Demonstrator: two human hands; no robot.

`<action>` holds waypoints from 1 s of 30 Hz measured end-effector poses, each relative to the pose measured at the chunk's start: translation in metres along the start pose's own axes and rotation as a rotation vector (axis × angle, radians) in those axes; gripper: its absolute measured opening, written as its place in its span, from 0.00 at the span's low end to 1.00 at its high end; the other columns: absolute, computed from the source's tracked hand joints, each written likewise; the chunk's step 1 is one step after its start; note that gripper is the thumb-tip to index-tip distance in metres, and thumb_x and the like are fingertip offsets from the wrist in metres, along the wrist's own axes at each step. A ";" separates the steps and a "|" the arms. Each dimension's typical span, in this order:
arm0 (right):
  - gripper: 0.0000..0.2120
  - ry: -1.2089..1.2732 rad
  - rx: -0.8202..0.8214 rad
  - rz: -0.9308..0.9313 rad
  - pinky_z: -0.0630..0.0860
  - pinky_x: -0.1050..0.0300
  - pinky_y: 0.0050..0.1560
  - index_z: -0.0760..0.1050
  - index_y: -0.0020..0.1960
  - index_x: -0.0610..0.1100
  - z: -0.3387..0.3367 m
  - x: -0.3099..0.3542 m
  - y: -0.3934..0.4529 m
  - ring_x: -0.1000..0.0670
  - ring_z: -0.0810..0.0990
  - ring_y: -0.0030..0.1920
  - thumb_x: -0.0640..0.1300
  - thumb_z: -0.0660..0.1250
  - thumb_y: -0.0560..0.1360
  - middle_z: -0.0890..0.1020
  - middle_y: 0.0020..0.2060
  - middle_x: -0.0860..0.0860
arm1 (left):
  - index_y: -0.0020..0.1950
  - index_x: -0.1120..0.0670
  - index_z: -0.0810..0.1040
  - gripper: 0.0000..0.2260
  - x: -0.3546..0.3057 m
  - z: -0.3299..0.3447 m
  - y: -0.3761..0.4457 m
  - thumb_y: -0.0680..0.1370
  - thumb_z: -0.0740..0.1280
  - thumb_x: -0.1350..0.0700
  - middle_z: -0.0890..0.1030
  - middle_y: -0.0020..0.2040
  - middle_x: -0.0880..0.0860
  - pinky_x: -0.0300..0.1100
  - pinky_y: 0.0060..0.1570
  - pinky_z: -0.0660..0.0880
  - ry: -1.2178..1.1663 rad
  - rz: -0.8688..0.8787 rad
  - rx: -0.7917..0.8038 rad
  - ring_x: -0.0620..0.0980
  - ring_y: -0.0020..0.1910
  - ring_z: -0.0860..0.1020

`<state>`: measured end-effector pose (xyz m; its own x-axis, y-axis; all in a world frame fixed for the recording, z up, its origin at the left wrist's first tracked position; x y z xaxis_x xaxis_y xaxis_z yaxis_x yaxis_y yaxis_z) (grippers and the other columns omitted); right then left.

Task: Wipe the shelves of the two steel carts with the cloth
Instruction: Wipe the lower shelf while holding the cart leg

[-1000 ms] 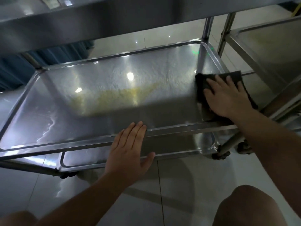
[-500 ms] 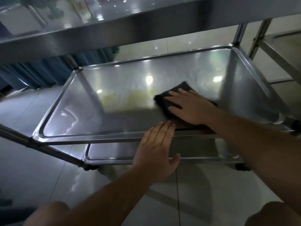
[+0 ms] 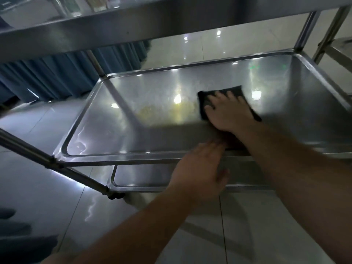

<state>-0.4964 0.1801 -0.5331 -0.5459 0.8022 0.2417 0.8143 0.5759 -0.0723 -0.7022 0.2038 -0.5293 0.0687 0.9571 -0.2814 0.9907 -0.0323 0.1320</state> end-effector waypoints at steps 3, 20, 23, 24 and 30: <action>0.34 -0.035 0.039 -0.245 0.48 0.41 0.81 0.54 0.83 0.58 0.017 0.041 -0.027 0.47 0.52 0.83 0.66 0.41 0.79 0.54 0.84 0.57 | 0.68 0.54 0.79 0.18 0.055 -0.035 -0.015 0.80 0.68 0.50 0.82 0.62 0.54 0.49 0.62 0.76 0.010 -0.171 -0.209 0.56 0.59 0.79; 0.33 0.027 -0.025 0.216 0.49 0.36 0.80 0.55 0.84 0.54 0.008 0.032 0.024 0.42 0.50 0.83 0.63 0.44 0.81 0.53 0.84 0.53 | 0.81 0.54 0.64 0.34 0.245 -0.071 -0.069 0.84 0.47 0.33 0.68 0.81 0.55 0.57 0.79 0.63 0.155 -0.661 -0.169 0.56 0.81 0.65; 0.31 0.013 -0.003 -0.061 0.50 0.36 0.80 0.58 0.82 0.54 0.027 0.120 0.021 0.43 0.53 0.83 0.62 0.46 0.82 0.56 0.84 0.52 | 0.81 0.53 0.64 0.33 0.247 -0.071 -0.069 0.84 0.47 0.33 0.67 0.82 0.55 0.56 0.80 0.61 0.148 -0.663 -0.165 0.55 0.81 0.64; 0.31 0.000 0.014 -0.164 0.50 0.38 0.80 0.58 0.82 0.55 0.035 0.140 0.011 0.44 0.53 0.83 0.63 0.46 0.82 0.56 0.84 0.54 | 0.82 0.53 0.64 0.33 0.247 -0.071 -0.069 0.84 0.47 0.34 0.67 0.82 0.55 0.55 0.80 0.60 0.141 -0.666 -0.160 0.55 0.81 0.64; 0.34 0.015 0.141 -0.484 0.47 0.51 0.81 0.58 0.81 0.65 0.033 0.102 -0.038 0.58 0.50 0.81 0.73 0.46 0.78 0.55 0.81 0.65 | 0.83 0.56 0.63 0.33 0.244 -0.070 -0.072 0.85 0.46 0.37 0.64 0.83 0.57 0.53 0.80 0.56 0.170 -0.647 -0.131 0.56 0.83 0.61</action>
<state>-0.5898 0.2453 -0.5372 -0.8507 0.4360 0.2934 0.4332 0.8979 -0.0784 -0.7648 0.4598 -0.5407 -0.5629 0.8043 -0.1903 0.8030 0.5867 0.1047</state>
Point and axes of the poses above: each hand's wrist, its own y-axis towards the middle knuckle, its own z-axis out of the palm, x = y × z, the point moved 5 cm from there along y, towards the middle knuckle
